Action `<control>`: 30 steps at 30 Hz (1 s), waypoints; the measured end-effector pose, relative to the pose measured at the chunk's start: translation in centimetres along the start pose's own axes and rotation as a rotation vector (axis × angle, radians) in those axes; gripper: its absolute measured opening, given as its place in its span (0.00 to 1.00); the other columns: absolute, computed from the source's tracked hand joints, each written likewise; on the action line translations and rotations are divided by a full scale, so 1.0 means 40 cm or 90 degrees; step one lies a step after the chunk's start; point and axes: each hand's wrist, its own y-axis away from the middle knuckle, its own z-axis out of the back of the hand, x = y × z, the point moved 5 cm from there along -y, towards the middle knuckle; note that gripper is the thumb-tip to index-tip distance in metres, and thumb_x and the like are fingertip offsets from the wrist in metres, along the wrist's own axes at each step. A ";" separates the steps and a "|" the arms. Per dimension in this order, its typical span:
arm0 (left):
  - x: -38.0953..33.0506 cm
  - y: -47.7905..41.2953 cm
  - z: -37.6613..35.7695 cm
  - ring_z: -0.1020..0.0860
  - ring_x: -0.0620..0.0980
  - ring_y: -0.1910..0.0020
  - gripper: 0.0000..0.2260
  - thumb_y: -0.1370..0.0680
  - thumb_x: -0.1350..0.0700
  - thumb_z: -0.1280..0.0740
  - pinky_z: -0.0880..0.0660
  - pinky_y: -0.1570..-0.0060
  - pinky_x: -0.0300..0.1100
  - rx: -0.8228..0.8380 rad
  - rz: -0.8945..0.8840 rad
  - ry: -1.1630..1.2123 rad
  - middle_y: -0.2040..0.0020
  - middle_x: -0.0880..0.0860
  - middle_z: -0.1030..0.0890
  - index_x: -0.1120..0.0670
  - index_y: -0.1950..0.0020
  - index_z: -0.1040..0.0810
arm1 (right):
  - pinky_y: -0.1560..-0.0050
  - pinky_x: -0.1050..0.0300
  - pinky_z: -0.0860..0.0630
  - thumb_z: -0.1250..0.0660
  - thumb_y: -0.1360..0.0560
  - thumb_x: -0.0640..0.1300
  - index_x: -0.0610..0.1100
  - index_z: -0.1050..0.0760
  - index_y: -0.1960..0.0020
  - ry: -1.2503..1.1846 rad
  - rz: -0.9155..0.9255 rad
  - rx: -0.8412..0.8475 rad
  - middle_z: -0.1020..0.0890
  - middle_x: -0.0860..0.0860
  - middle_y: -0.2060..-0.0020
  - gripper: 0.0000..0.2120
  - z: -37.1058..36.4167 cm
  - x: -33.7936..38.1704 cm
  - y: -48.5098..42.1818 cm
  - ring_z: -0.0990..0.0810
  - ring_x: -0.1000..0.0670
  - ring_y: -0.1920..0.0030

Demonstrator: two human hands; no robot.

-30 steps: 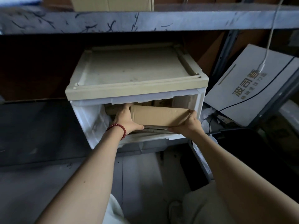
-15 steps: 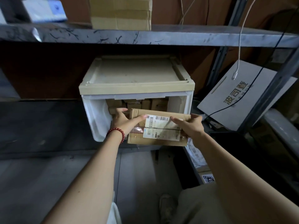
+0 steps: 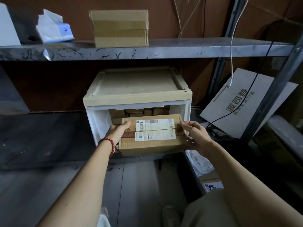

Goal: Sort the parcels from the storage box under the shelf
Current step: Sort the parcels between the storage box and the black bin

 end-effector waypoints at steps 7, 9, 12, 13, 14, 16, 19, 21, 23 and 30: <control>0.032 -0.028 0.023 0.23 0.61 0.41 0.26 0.25 0.37 0.37 0.29 0.38 0.61 -0.021 0.093 0.025 0.40 0.60 0.22 0.56 0.37 0.26 | 0.44 0.36 0.24 0.43 0.19 0.55 0.53 0.23 0.40 0.012 0.002 0.074 0.22 0.56 0.41 0.14 -0.029 0.016 0.018 0.23 0.46 0.41; 0.041 -0.032 0.033 0.24 0.62 0.41 0.29 0.25 0.36 0.37 0.29 0.38 0.60 -0.036 0.129 0.043 0.39 0.62 0.23 0.58 0.35 0.28 | 0.42 0.40 0.25 0.45 0.18 0.56 0.56 0.22 0.40 -0.002 0.004 0.110 0.22 0.61 0.40 0.15 -0.037 0.021 0.022 0.23 0.49 0.41; 0.052 -0.032 0.044 0.22 0.62 0.43 0.26 0.23 0.39 0.38 0.28 0.40 0.61 -0.050 0.169 0.090 0.41 0.63 0.22 0.59 0.37 0.28 | 0.51 0.53 0.24 0.47 0.18 0.57 0.57 0.20 0.42 -0.021 0.003 0.145 0.19 0.65 0.46 0.17 -0.050 0.030 0.029 0.23 0.55 0.44; 0.054 -0.033 0.047 0.22 0.62 0.44 0.25 0.22 0.39 0.38 0.27 0.41 0.62 -0.050 0.171 0.094 0.42 0.63 0.22 0.59 0.37 0.27 | 0.53 0.56 0.24 0.47 0.18 0.56 0.57 0.20 0.41 -0.023 0.003 0.149 0.19 0.66 0.48 0.17 -0.053 0.030 0.028 0.23 0.56 0.45; 0.056 -0.035 0.051 0.22 0.62 0.44 0.25 0.22 0.40 0.38 0.27 0.41 0.62 -0.049 0.172 0.099 0.43 0.62 0.21 0.59 0.37 0.28 | 0.53 0.56 0.24 0.47 0.18 0.56 0.56 0.21 0.40 -0.019 0.005 0.149 0.19 0.66 0.49 0.18 -0.055 0.029 0.026 0.24 0.56 0.45; 0.058 -0.033 0.057 0.21 0.61 0.47 0.24 0.23 0.40 0.37 0.26 0.42 0.61 -0.054 0.167 0.127 0.46 0.61 0.21 0.58 0.39 0.28 | 0.47 0.50 0.24 0.48 0.18 0.56 0.55 0.24 0.36 -0.006 0.010 0.149 0.21 0.63 0.42 0.18 -0.061 0.025 0.022 0.25 0.55 0.43; 0.046 -0.023 0.058 0.23 0.57 0.54 0.20 0.26 0.37 0.36 0.24 0.52 0.52 -0.062 0.142 0.190 0.54 0.56 0.22 0.53 0.48 0.26 | 0.36 0.41 0.28 0.49 0.18 0.56 0.55 0.29 0.32 0.028 0.001 0.126 0.26 0.56 0.36 0.18 -0.069 0.018 0.020 0.27 0.49 0.40; 0.034 -0.014 0.049 0.25 0.55 0.52 0.15 0.26 0.38 0.35 0.26 0.58 0.49 -0.036 0.110 0.220 0.54 0.53 0.23 0.49 0.53 0.25 | 0.39 0.40 0.26 0.46 0.19 0.58 0.60 0.28 0.39 0.051 -0.047 0.114 0.25 0.54 0.41 0.13 -0.075 0.004 0.021 0.27 0.47 0.41; 0.019 -0.006 0.042 0.25 0.51 0.51 0.11 0.27 0.41 0.31 0.26 0.61 0.46 -0.012 0.062 0.220 0.53 0.49 0.23 0.47 0.54 0.24 | 0.44 0.41 0.22 0.44 0.19 0.58 0.56 0.32 0.33 0.096 -0.077 0.094 0.28 0.49 0.39 0.16 -0.075 -0.006 0.022 0.28 0.46 0.41; -0.015 0.005 0.010 0.22 0.48 0.53 0.05 0.26 0.47 0.29 0.24 0.62 0.43 0.007 -0.037 0.227 0.55 0.49 0.19 0.47 0.55 0.21 | 0.69 0.50 0.21 0.35 0.24 0.56 0.49 0.41 0.33 0.119 -0.201 -0.040 0.31 0.44 0.41 0.25 -0.043 -0.046 0.008 0.26 0.42 0.46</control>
